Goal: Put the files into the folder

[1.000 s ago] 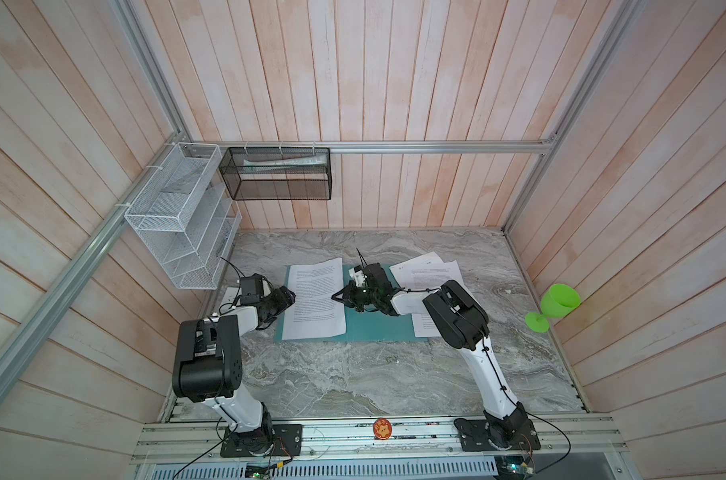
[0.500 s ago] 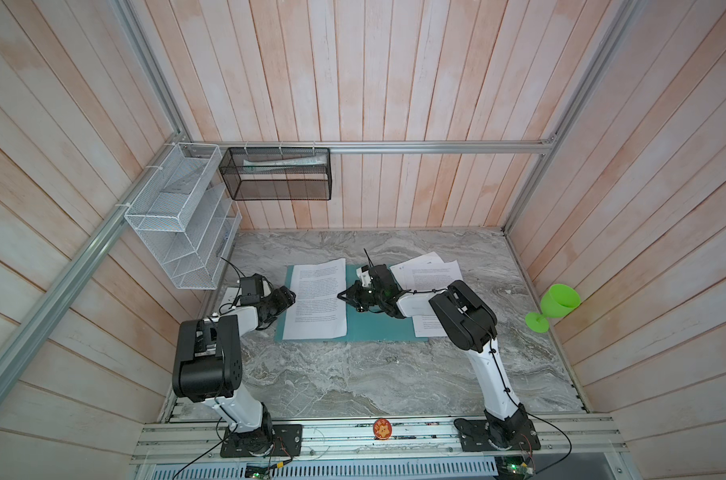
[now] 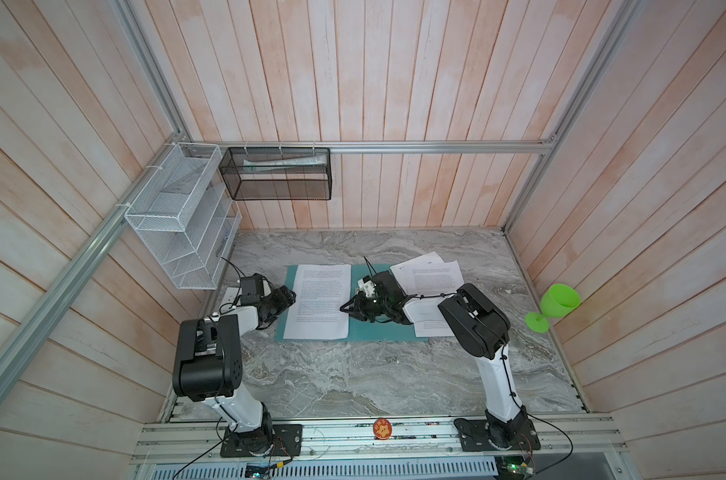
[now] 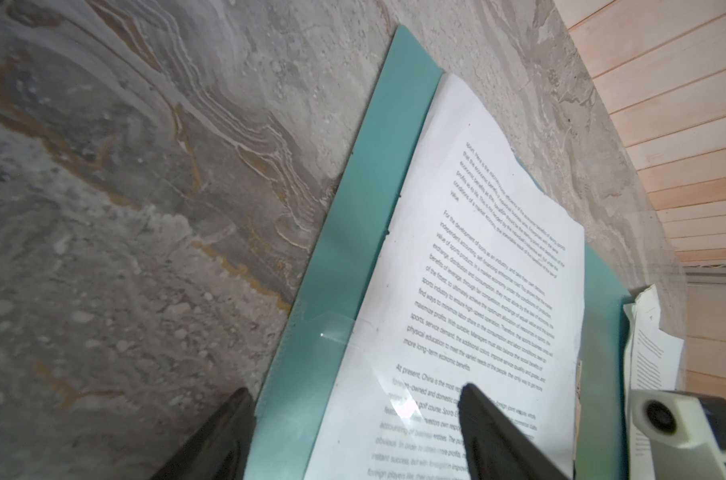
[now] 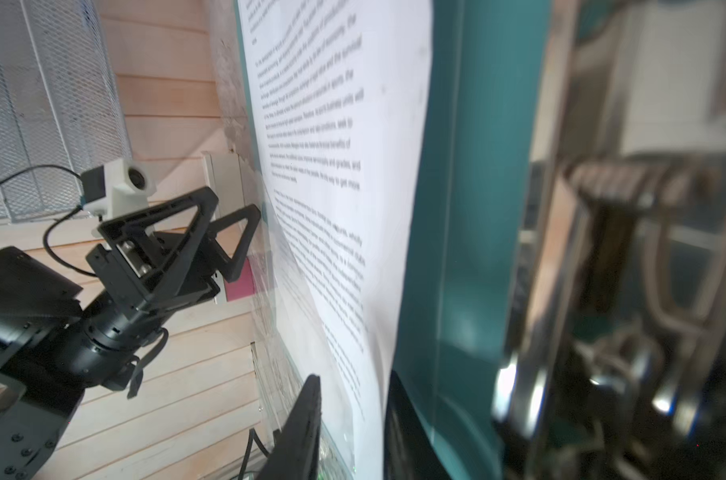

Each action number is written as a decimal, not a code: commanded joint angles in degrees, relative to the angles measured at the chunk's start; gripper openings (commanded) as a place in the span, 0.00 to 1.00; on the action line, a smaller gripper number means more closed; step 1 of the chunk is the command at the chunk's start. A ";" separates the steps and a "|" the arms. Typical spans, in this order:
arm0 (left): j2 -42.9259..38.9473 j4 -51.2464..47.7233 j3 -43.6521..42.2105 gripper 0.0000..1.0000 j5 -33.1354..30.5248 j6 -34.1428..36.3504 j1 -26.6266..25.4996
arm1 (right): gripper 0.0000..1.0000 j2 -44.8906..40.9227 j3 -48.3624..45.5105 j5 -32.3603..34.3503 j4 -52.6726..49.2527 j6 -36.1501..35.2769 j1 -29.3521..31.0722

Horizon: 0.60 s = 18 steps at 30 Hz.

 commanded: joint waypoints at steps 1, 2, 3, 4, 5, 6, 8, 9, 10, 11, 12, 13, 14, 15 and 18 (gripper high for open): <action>2.39 -5.01 -1.67 0.80 -0.06 -0.87 -0.51 | 0.14 -1.61 -1.18 -3.63 -3.14 -2.53 0.40; 2.45 -4.96 -1.76 0.80 -0.03 -0.87 -0.57 | 0.09 -1.45 -1.37 -4.06 -3.18 -2.53 0.53; 2.32 -4.85 -1.90 0.79 -0.06 -0.87 -0.55 | 0.02 -1.34 -1.54 -4.60 -3.21 -2.38 0.69; 2.24 -4.77 -1.96 0.80 -0.05 -0.93 -0.51 | 0.00 -1.22 -1.86 -4.94 -2.98 -2.16 0.81; 2.21 -4.74 -2.02 0.79 -0.08 -0.96 -0.53 | 0.00 -1.21 -2.16 -5.05 -2.61 -1.89 0.90; 2.16 -4.68 -2.16 0.79 -0.10 -0.96 -0.50 | 0.00 -1.20 -2.49 -5.20 -1.92 -1.53 1.10; 2.10 -4.67 -2.22 0.80 -0.19 -1.09 -0.50 | 0.00 -0.99 -2.52 -5.44 -1.50 -1.05 1.40; 2.12 -4.72 -2.16 0.80 -0.22 -1.13 -0.51 | 0.00 -0.67 -2.36 -5.62 -1.13 -0.63 1.59; 2.14 -4.72 -2.10 0.80 -0.23 -1.08 -0.56 | 0.00 -0.48 -2.07 -5.68 -1.12 -0.51 1.80; 2.16 -4.76 -2.17 0.80 -0.22 -1.14 -0.55 | 0.00 -0.24 -1.76 -5.62 -1.12 -0.43 1.98; 2.16 -4.75 -2.17 0.80 -0.32 -1.25 -0.51 | 0.00 -0.04 -1.52 -5.42 -1.05 -0.26 2.32; 2.09 -4.72 -2.16 0.80 -0.32 -1.22 -0.54 | 0.00 0.18 -1.40 -5.35 -0.59 0.04 2.54; 2.08 -4.84 -2.15 0.80 -0.31 -1.27 -0.50 | 0.00 0.57 -1.15 -5.49 -0.14 0.55 2.77; 2.03 -4.77 -2.28 0.80 -0.34 -1.31 -0.55 | 0.00 0.80 -0.96 -5.52 0.47 1.12 3.03; 1.96 -4.77 -2.29 0.79 -0.40 -1.40 -0.51 | 0.00 1.68 -0.03 -5.64 1.26 2.14 3.64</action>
